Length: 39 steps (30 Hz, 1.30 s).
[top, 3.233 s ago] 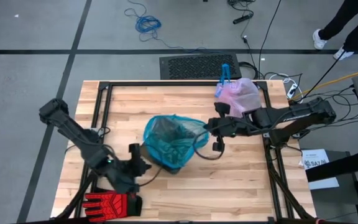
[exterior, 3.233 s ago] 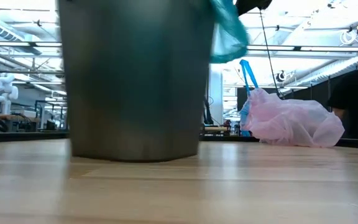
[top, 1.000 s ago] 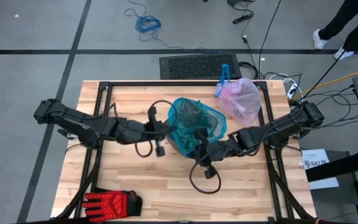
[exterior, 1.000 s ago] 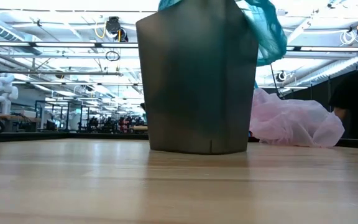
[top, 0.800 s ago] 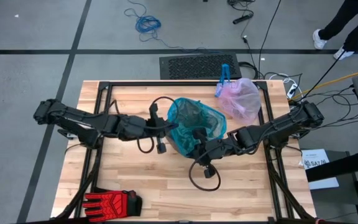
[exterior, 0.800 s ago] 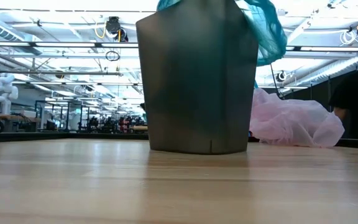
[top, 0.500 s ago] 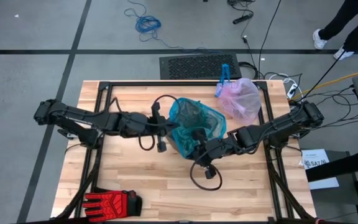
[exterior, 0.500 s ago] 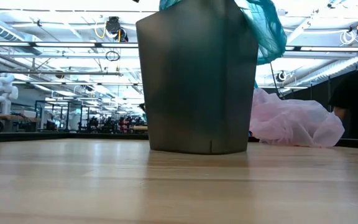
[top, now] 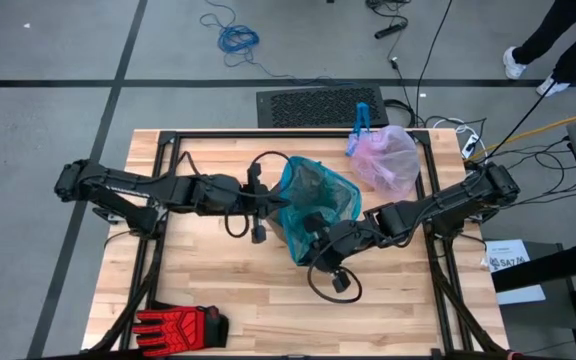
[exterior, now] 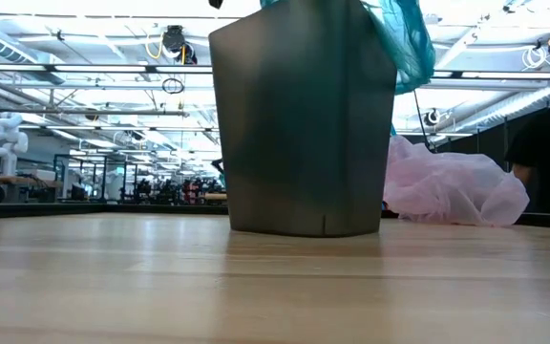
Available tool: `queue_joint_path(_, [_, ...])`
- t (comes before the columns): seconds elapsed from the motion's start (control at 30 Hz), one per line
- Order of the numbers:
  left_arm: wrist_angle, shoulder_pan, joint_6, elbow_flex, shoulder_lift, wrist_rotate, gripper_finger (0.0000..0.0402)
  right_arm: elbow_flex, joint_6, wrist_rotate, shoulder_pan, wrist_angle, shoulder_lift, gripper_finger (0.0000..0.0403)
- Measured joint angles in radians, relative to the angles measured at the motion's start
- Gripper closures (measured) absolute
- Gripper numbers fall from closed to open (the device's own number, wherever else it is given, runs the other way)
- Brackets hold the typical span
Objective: Place trash/remove bag and relplace
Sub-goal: Insert a new trash bag into the trash bin
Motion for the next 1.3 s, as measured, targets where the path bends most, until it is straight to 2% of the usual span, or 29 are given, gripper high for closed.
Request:
queue_joint_path(0.27, [-0.057, 0.003, 0.0, 0.0, 0.013, -0.002, 0.0402, 0.0, 0.0, -0.027, 0.0, 0.014, 0.0, 0.0403])
queue_joint_path(0.5, [-0.146, -0.007, -0.028, 0.001, 0.013, -0.093, 0.0402, 0.0, 0.04, -0.026, 0.0, -0.014, 0.0, 0.0403])
queue_joint_path(0.67, [-0.192, -0.046, -0.023, 0.07, 0.012, -0.089, 0.0401, 0.0, 0.045, -0.024, 0.0, -0.017, 0.0, 0.0403])
queue_joint_path(0.87, [-0.322, -0.097, 0.217, 0.145, 0.012, -0.093, 0.0382, 0.0, 0.045, -0.023, 0.0, -0.037, 0.0, 0.0403])
queue_joint_path(1.07, [-0.404, -0.11, 0.44, 0.151, 0.022, -0.16, 0.0308, 0.0, 0.056, -0.023, 0.0, -0.055, 0.0, 0.0403])
queue_joint_path(1.3, [-0.351, -0.11, 0.691, 0.152, 0.093, -0.285, 0.0238, 0.0, 0.056, -0.023, 0.0, -0.06, 0.0, 0.0403])
